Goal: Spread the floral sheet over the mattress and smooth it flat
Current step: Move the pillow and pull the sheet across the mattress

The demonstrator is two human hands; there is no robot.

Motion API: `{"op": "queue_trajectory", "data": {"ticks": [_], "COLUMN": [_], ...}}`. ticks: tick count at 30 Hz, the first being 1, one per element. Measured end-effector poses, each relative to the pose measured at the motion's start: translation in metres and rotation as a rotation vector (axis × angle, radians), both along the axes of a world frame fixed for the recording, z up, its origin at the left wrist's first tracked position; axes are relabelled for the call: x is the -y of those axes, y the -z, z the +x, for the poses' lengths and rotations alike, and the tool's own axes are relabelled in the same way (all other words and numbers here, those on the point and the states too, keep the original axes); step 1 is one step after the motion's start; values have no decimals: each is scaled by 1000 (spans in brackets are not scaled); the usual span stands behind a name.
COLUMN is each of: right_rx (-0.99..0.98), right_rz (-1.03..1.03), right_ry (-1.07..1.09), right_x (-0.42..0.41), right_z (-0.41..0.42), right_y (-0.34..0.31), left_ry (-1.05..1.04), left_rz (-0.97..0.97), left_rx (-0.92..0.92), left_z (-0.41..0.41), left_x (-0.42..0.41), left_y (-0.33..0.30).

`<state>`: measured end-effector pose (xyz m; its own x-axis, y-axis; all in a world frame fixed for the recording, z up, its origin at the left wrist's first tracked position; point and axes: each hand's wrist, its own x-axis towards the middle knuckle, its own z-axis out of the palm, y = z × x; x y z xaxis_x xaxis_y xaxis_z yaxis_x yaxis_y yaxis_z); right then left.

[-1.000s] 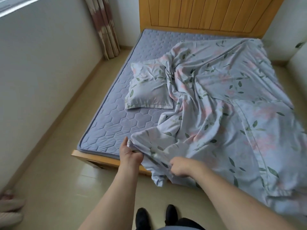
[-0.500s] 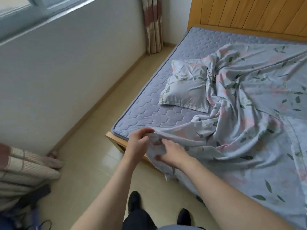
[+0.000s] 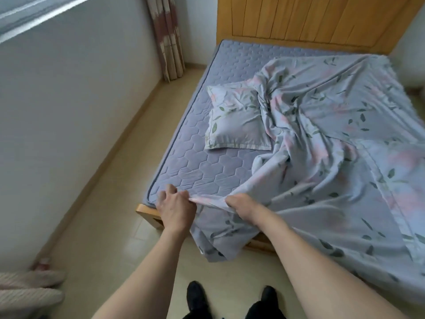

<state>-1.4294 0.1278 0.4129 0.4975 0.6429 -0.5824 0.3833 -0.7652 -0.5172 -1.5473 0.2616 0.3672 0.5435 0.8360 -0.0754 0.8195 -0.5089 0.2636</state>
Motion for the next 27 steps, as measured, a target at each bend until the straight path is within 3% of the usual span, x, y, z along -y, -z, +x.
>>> {"op": "queue_trajectory", "data": {"ticks": [4, 8, 11, 15, 19, 23, 27], "right_rx": [33, -48, -63, -21, 126, 55, 63], "right_rz": [9, -36, -15, 83, 213, 147, 32], "right_ry": [14, 107, 145, -20, -94, -93, -173], "right_x": [6, 7, -11, -51, -103, -133, -151], "right_z": [-10, -16, -24, -51, -78, -79, -81], "right_y": [-8, -18, -21, -25, -31, -28, -21], "left_ry": [-343, -328, -251, 140, 442, 426, 259], "left_rz": [-391, -716, -719, -458, -486, -373, -120], "left_rx": [373, 823, 918, 553, 191, -166, -123], "left_z": [-13, -9, -13, -27, -50, -79, -93], "left_x": [-48, -52, -53, -73, -101, -147, -195], "left_y": [5, -24, -49, -79, -93, -68, -25]}}
